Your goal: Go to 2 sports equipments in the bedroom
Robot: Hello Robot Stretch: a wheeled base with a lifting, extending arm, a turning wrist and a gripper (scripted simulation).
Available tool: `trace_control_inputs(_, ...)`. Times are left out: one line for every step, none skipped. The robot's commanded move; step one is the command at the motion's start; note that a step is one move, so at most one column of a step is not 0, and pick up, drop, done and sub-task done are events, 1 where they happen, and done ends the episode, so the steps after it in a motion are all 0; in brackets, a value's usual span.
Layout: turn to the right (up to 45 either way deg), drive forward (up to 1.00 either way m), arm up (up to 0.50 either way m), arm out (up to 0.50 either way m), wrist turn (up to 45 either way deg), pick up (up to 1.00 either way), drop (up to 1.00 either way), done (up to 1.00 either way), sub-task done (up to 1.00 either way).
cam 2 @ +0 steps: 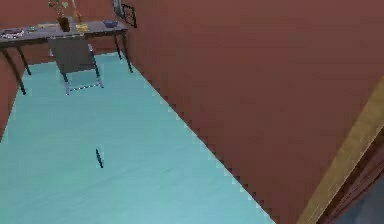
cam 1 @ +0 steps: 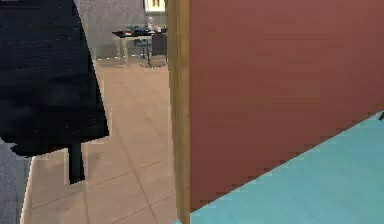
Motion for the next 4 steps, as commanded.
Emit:
trace_control_inputs(-45.0, 0.00, 0.00, 0.00, 0.0, 0.00, 0.00, 0.00, 0.00)
trace_control_inputs(-45.0, 0.00, 0.00, 0.00, 0.0, 0.00, 0.00, 0.00, 0.00)
trace_control_inputs(-45.0, 0.00, 0.00, 0.00, 0.0, 0.00, 0.00, 0.00, 0.00)
trace_control_inputs(-39.0, 0.00, 0.00, 0.00, 0.0, 0.00, 0.00, 0.00, 0.00)
